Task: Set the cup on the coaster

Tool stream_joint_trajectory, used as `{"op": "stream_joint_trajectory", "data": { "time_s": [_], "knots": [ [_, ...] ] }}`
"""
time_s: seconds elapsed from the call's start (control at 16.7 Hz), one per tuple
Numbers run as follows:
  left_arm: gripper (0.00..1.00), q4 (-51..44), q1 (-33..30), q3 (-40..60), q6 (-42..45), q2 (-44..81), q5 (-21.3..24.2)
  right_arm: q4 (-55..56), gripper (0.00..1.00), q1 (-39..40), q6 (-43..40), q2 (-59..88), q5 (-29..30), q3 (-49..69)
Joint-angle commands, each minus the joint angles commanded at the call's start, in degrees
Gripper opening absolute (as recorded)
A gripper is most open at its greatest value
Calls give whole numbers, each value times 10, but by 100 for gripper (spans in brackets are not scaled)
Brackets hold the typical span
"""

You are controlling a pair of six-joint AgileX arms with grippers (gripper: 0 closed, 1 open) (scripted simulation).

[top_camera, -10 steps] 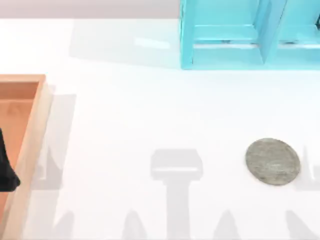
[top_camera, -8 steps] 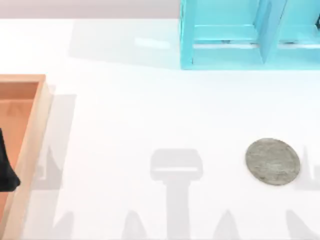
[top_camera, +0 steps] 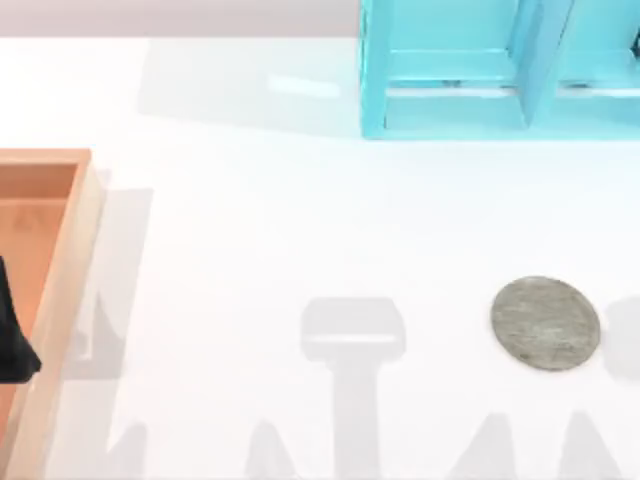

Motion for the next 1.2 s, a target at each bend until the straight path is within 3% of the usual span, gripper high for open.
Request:
{"op": "stream_joint_trajectory", "data": {
  "time_s": [0.66,0.96,1.2],
  "knots": [
    [100,0,0,0,0,0,0,-388,100,-111,-632,529,15,390],
    [100,0,0,0,0,0,0,-505,100,-146,-817,689,10,523],
    [100,0,0,0,0,0,0,-544,100,-159,-880,743,5,571]
  ]
}}
